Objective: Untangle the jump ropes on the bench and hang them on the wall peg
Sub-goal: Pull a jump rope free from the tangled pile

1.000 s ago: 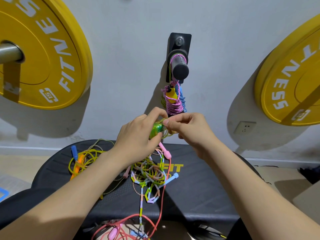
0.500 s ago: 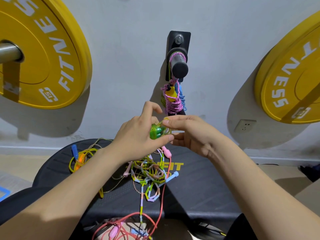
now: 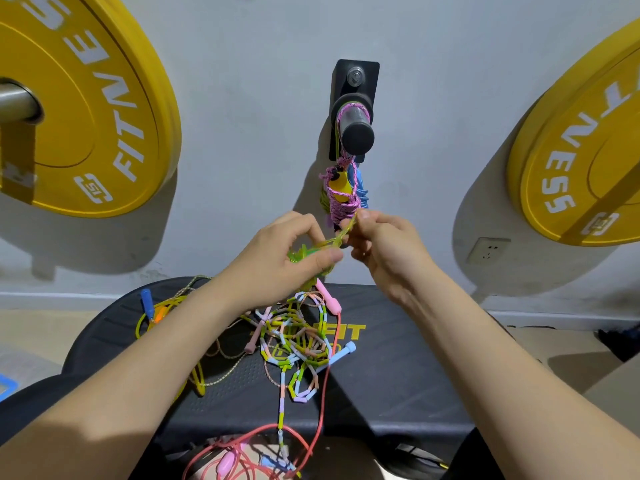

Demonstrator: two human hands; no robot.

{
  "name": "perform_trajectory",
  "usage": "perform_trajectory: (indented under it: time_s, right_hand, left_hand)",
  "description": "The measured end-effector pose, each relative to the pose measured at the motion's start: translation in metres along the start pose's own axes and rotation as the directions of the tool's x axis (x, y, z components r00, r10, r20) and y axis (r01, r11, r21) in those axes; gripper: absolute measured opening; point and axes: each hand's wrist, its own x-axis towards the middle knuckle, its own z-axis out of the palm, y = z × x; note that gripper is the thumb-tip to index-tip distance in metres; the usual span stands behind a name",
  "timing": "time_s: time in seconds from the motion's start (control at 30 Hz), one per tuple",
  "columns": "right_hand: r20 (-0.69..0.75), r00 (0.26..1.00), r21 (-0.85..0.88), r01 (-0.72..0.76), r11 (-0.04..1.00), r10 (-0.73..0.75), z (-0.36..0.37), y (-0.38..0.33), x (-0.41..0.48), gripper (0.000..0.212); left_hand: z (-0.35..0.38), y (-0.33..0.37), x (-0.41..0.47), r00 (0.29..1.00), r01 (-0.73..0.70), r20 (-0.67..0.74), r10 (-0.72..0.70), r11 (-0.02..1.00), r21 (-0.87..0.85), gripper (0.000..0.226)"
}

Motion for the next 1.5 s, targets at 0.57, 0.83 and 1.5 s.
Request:
perform_trajectory:
  time_s: [0.57, 0.83, 1.5]
  right_hand:
    - [0.169, 0.893, -0.269, 0.448, 0.852, -0.417, 0.016, 0.009, -0.005, 0.014]
    - [0.159, 0.970, 0.252, 0.142, 0.957, -0.186, 0.024, -0.003, -0.010, 0.018]
    - [0.136, 0.842, -0.142, 0.538, 0.831, -0.522, 0.007, -0.013, 0.003, 0.012]
  left_hand:
    - [0.008, -0.002, -0.008, 0.977, 0.209, -0.082, -0.198, 0.965, 0.157, 0.042]
    - [0.004, 0.007, -0.007, 0.992, 0.127, 0.029, -0.125, 0.935, -0.330, 0.020]
    - [0.017, 0.013, 0.012, 0.994, 0.062, -0.078, -0.072, 0.991, -0.122, 0.023]
